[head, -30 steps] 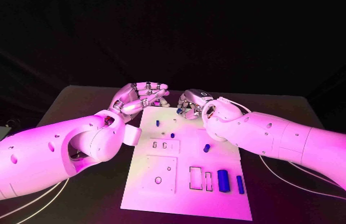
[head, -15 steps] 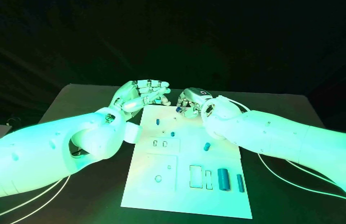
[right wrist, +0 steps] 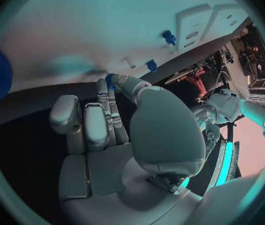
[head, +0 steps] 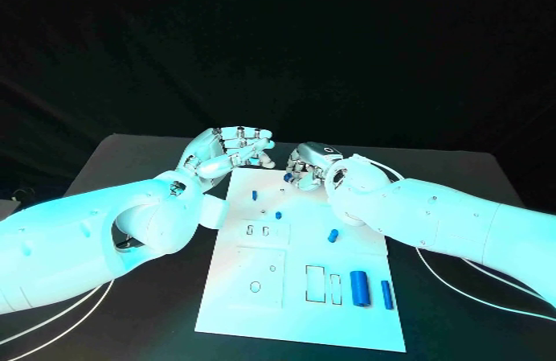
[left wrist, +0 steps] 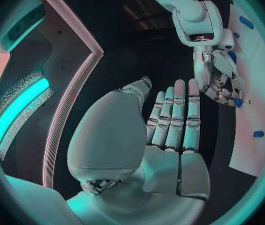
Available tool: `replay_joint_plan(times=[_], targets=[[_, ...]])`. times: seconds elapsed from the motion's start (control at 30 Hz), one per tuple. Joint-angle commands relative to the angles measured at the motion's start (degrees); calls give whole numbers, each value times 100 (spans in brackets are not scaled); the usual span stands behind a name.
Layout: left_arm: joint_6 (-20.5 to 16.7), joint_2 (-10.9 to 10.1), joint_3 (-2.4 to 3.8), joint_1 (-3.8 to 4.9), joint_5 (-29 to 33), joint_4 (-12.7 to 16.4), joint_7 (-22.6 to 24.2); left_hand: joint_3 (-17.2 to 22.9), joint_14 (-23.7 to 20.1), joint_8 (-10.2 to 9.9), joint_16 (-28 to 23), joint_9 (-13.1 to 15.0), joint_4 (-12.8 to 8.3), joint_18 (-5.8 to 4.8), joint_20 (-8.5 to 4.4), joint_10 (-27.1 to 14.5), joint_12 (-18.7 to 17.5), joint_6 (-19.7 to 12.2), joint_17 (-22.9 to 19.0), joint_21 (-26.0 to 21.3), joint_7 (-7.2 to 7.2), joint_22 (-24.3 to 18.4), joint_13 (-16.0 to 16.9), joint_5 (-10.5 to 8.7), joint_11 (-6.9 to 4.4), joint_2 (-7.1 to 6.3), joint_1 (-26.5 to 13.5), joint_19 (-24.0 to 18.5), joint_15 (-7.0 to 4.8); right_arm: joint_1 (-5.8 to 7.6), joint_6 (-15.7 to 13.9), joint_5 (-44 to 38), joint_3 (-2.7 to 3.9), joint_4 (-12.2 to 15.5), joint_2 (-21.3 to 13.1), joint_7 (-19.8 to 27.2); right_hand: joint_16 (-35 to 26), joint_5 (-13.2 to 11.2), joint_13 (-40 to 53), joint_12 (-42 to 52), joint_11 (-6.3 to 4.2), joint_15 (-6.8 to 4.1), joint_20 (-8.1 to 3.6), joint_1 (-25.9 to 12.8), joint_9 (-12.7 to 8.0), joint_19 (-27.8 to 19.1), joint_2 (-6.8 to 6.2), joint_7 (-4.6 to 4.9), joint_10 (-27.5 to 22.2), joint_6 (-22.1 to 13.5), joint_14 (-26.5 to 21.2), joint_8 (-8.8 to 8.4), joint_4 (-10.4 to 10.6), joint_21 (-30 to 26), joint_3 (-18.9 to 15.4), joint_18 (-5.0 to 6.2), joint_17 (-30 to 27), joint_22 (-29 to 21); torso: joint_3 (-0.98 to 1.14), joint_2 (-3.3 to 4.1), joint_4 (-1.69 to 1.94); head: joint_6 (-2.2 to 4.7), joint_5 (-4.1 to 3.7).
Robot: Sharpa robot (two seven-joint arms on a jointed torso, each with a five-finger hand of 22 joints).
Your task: Assemble the parts on the task board
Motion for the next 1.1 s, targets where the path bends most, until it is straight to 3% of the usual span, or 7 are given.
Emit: replay_joint_plan(times=[0.03, 0.13, 0.23, 0.37, 0.5, 0.87, 1.1], targets=[[96, 4, 5, 12, 14, 5, 25, 31, -34, -3, 14, 5, -2, 46, -12, -15, -31, -43, 5, 17, 88, 5, 0, 9, 44, 9, -15, -43, -11, -12, 69, 18, -8, 8, -13, 12, -36, -23, -6, -27, 17, 19, 30, -41, 10, -7, -34, 9, -57, -44, 37, 8, 12, -48, 10, -48, -67, -30, -2, 1, -1, 6, 4], [95, 2, 5, 13, 14, 9, 25, 31, -34, -3, 14, 5, -2, 46, -12, -15, -31, -43, 5, 17, 88, 5, 0, 9, 44, 9, -15, -43, -11, -13, 10, 79, -8, -11, -8, 27, -245, -26, -37, -140, 103, 90, 79, -105, -2, -169, -135, 107, -282, -261, -79, -102, 50, -215, 27, -6, -406, -257, -3, 2, -2, 22, 7], [94, 3, 5, 14, 14, 6, 25, 31, -34, -3, 14, 5, -2, 46, -12, -15, -31, -43, 5, 17, 88, 5, 0, 9, 44, 9, -15, -43, -11, -13, -54, 121, -8, -28, 0, 55, -801, -421, -245, -154, 304, 256, 244, -174, -149, -820, -368, 266, -1173, -969, -374, -549, 119, -942, -225, 175, -1236, -1207, -1, 1, -2, 31, 11], [89, -3, 5, 15, 14, -2, 26, 31, -34, -3, 14, 5, -2, 46, -12, -15, -31, -43, 5, 17, 88, 5, 0, 9, 44, 9, -15, -43, -11, -13, -115, 146, -9, -29, -10, 86, -1235, -431, -424, 169, 332, 286, 285, 455, -203, -1141, -34, 232, -1790, -1395, -591, -855, 399, -1695, -1814, 303, -1871, -1937, 1, -1, 0, 39, 6], [86, -12, 5, 15, 14, -5, 26, 31, -34, -3, 14, 5, -2, 46, -12, -15, -31, -43, 5, 17, 88, 5, 0, 9, 44, 9, -15, -43, -11, -13, -182, 155, -9, 28, -83, 107, -1275, -419, -444, 370, 333, 287, 290, 791, -206, -1126, 33, 195, -1930, -1436, -615, -910, 676, -1838, -2289, 312, -1973, -2017, 2, 5, -4, 47, 5], [90, -69, 5, 15, 26, -28, 26, 31, -34, -3, 14, 5, -2, 46, -12, -15, -31, -43, 5, 17, 88, 5, 0, 9, 44, 9, -15, -43, -11, 56, -610, 402, 80, 971, -1069, 153, -618, -140, -391, 945, 241, 205, 215, 1076, -146, -457, 53, 245, -1219, -829, -194, -714, 1000, -1179, -2075, 150, -1110, -1071, 9, -38, -98, 69, 4], [98, -98, 4, 15, 33, -51, 25, 31, -34, -3, 14, 5, -2, 46, -12, -15, -31, -43, 5, 17, 88, 5, 0, 9, 44, 9, -15, -43, -11, 195, -363, 1014, 177, 1535, -1851, -119, -227, -157, 283, 1928, -53, -30, 13, 1085, -187, -95, -280, 79, 206, -804, -39, -757, 1178, -708, -1809, 43, -580, -422, 30, -87, -185, 77, -10]])
